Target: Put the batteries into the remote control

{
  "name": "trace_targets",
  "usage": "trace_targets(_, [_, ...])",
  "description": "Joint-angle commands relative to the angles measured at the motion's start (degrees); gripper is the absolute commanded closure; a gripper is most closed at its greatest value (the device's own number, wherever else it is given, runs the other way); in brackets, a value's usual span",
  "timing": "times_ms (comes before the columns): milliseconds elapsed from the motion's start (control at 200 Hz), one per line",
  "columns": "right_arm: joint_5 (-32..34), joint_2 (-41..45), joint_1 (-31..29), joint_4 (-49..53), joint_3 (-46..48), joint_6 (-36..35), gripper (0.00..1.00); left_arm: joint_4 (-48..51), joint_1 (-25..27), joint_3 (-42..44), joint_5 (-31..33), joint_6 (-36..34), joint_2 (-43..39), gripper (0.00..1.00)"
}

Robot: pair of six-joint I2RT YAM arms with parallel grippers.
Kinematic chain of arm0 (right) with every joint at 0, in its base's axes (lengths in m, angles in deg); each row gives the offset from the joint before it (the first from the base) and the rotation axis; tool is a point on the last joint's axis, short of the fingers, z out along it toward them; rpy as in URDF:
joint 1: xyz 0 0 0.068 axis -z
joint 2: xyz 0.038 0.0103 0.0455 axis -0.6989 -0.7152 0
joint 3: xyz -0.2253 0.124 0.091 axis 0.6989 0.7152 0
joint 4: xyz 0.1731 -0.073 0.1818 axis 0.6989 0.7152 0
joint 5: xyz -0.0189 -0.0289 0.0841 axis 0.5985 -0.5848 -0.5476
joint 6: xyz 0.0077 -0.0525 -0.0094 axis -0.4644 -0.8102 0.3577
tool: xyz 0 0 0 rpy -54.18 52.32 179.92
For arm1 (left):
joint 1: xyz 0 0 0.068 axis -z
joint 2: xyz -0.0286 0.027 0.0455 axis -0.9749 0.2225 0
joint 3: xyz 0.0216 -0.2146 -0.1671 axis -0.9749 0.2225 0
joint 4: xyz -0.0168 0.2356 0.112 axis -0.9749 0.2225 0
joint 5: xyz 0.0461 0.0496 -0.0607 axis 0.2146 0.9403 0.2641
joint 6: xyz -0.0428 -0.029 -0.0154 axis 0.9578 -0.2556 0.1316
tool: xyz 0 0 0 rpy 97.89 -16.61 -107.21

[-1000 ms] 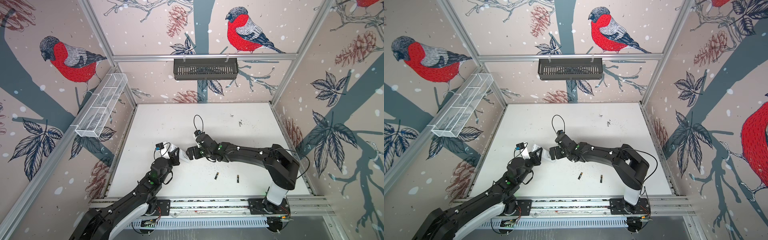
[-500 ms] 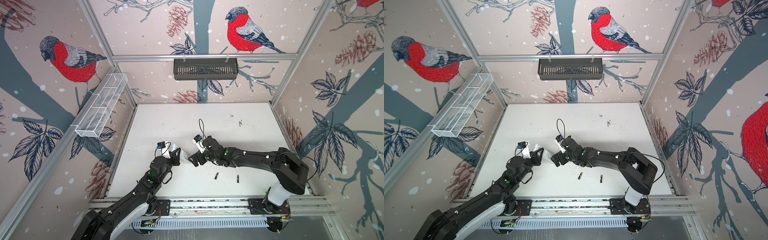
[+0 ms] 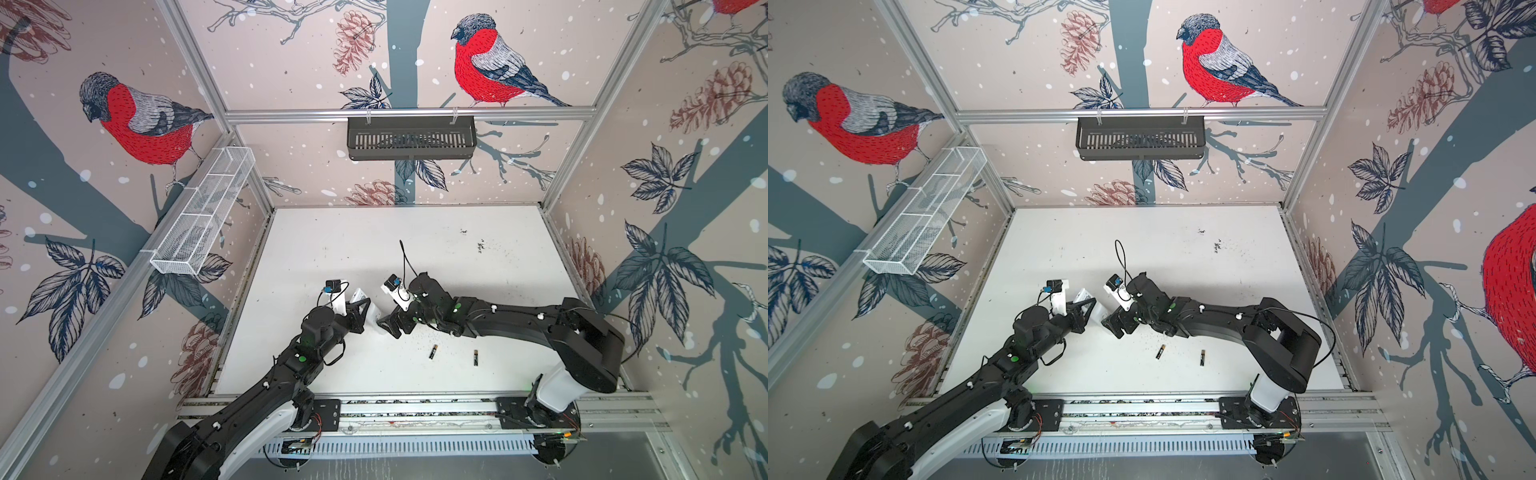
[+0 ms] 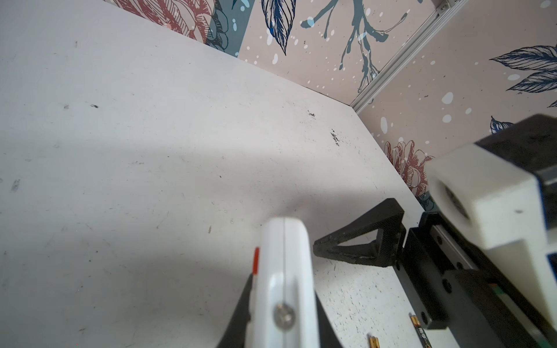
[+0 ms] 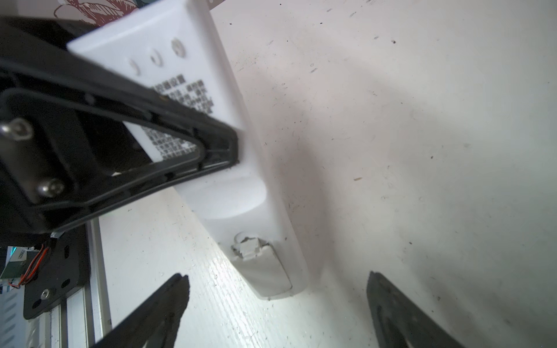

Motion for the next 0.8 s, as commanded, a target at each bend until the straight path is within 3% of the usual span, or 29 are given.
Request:
trace_targets(0, [-1.2, -0.6, -0.5, -1.6, 0.1, -1.2, 0.06, -0.3, -0.1, -1.0, -2.3, -0.4, 0.3, 1.00])
trace_targets(230, [0.6, -1.6, -1.2, -2.4, 0.4, -1.0, 0.13, 0.4, -0.2, -2.8, -4.0, -0.5, 1.1, 1.00])
trace_targets(350, [1.3, -2.0, -1.1, -1.8, 0.2, -1.2, 0.28, 0.9, -0.2, -3.5, -5.2, -0.8, 1.8, 1.00])
trace_targets(590, [-0.5, -1.6, -0.9, -2.1, 1.0, -2.2, 0.46, 0.0, -0.2, -3.4, -7.0, -0.6, 2.5, 1.00])
trace_targets(795, [-2.8, -1.4, -0.6, -2.3, 1.2, -3.0, 0.56, -0.5, -0.2, -3.7, -7.9, -0.4, 3.5, 1.00])
